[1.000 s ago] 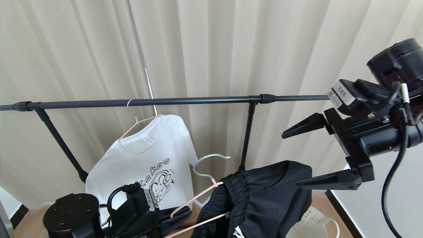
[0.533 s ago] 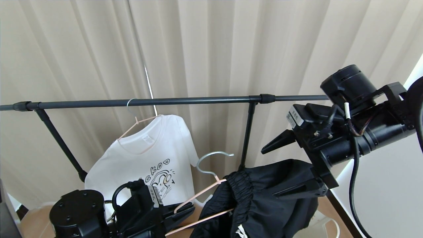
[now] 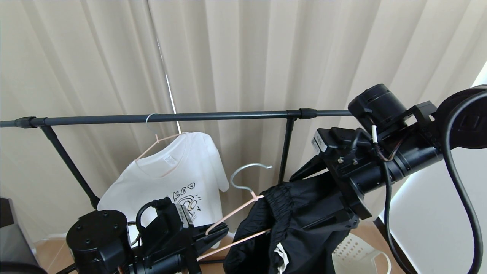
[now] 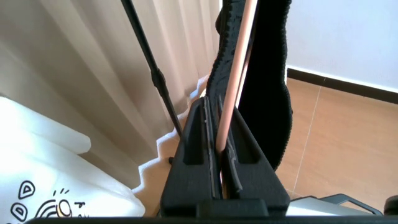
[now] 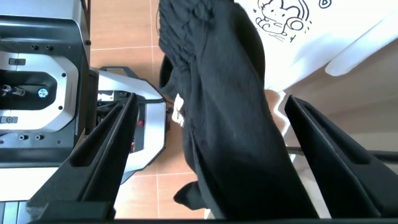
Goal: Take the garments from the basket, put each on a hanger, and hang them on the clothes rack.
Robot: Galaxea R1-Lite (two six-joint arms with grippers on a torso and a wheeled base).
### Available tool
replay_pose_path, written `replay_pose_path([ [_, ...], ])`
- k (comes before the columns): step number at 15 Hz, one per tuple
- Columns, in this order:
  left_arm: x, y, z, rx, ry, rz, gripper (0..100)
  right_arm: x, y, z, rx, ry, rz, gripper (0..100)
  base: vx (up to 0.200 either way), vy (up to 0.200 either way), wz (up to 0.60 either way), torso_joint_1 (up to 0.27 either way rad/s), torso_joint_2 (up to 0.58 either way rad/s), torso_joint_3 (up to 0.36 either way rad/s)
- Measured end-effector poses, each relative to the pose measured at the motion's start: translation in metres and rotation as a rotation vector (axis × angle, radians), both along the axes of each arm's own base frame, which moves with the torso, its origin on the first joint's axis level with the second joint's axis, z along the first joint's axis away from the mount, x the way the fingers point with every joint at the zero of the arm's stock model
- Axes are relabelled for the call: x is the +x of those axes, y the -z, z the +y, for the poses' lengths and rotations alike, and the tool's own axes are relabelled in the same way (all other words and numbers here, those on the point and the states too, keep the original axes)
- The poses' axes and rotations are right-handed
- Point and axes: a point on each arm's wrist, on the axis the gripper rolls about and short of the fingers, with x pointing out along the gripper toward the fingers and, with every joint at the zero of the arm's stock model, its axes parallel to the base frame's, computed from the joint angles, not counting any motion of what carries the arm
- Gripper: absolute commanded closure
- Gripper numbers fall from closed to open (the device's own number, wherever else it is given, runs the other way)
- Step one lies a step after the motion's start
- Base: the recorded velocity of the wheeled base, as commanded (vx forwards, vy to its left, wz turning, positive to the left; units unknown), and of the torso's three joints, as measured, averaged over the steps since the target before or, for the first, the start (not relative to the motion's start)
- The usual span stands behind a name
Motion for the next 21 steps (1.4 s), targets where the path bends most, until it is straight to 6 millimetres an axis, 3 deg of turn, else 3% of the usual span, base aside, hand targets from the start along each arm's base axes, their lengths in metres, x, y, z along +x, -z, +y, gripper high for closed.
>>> replay_pose_path([
  [10,-0.001,0.002,0.0,0.005,0.003,0.007,100,0.014,-0.001,0.009,0.006,0.011,-0.006,0,0.0,0.0,0.0,0.0,0.0,0.0],
  [11,-0.001,0.002,0.0,0.005,0.004,0.007,100,0.015,-0.001,0.009,0.006,0.011,-0.007,100,0.0,0.0,0.0,0.0,0.0,0.0],
  [21,-0.002,0.002,0.0,0.004,0.003,0.01,100,0.015,0.0,0.01,0.004,0.01,-0.004,100,0.0,0.0,0.0,0.0,0.0,0.0],
])
